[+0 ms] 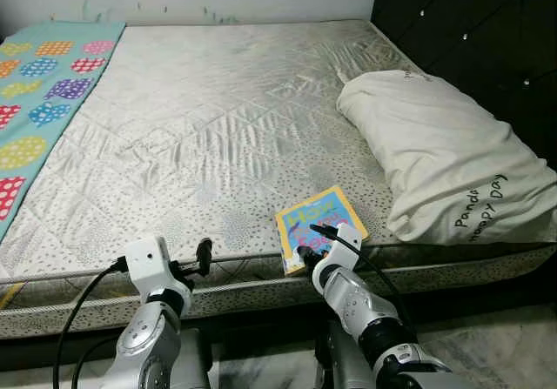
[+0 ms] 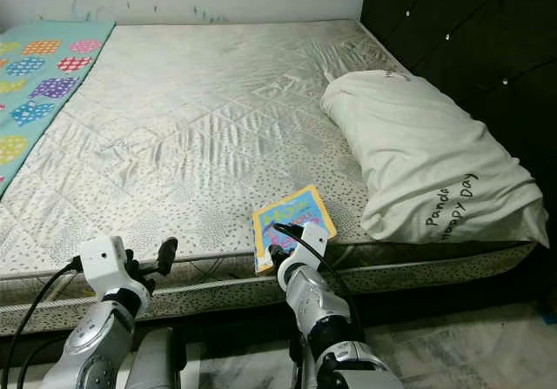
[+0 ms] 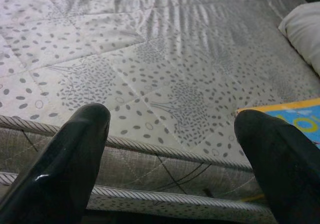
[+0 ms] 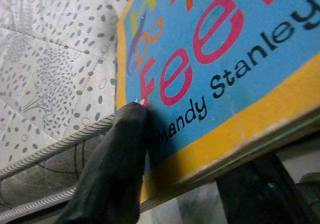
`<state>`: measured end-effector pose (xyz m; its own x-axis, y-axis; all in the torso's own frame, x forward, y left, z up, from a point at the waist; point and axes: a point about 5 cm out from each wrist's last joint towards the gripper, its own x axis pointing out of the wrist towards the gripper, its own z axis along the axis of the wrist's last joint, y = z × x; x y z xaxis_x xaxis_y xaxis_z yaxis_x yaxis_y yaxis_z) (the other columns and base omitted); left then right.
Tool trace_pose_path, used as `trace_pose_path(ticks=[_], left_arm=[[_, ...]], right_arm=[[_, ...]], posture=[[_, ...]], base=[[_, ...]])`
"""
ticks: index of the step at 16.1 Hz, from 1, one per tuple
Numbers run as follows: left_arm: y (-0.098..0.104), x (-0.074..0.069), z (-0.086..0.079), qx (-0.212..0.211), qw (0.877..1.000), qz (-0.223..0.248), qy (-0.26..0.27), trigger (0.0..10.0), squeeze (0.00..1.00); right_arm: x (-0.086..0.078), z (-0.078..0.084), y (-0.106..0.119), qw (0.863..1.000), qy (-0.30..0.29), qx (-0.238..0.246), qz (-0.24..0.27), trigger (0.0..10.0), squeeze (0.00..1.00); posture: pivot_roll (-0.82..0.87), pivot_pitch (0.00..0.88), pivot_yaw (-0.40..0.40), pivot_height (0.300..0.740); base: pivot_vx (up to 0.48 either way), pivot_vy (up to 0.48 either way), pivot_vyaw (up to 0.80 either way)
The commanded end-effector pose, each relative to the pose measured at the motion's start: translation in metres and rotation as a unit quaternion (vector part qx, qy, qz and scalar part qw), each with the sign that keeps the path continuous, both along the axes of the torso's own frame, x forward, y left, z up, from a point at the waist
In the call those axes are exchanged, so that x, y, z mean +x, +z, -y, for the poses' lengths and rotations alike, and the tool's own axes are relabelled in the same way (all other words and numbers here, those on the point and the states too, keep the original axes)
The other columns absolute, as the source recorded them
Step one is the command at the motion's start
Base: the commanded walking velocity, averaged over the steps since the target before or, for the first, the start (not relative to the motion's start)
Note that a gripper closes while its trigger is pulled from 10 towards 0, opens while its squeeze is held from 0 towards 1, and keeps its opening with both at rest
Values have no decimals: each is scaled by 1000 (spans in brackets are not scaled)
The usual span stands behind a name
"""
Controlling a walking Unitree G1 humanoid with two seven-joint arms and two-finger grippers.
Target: Clean up the room
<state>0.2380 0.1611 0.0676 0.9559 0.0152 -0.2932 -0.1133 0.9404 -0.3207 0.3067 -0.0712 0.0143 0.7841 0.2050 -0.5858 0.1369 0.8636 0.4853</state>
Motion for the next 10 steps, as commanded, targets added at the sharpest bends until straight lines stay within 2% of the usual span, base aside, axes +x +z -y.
trace_pose_path(ticks=[1, 5, 7, 10], left_arm=[[8, 4, 0, -5, 1000, 19, 1, 10000, 0], [14, 8, 4, -13, 999, 46, -2, 10000, 0], [17, 10, 4, -12, 998, 58, 2, 10000, 0], [30, 16, -1, 16, 994, 106, 12, 10000, 0]], right_arm=[[10, -69, 41, 994, 59, 61, 62, 0, 0], [25, -47, 61, 986, 43, 49, 155, 0, 0], [28, -36, 67, 980, 39, 28, 194, 0, 0], [29, -8, 90, 953, 22, -31, 300, 0, 0]], posture=[[47, 0, -46, 590], [17, 0, -39, 590], [4, 0, -33, 590], [-19, 0, -18, 590]], base=[[0, 0, 0], [0, 0, 0], [0, 0, 0], [0, 0, 0]])
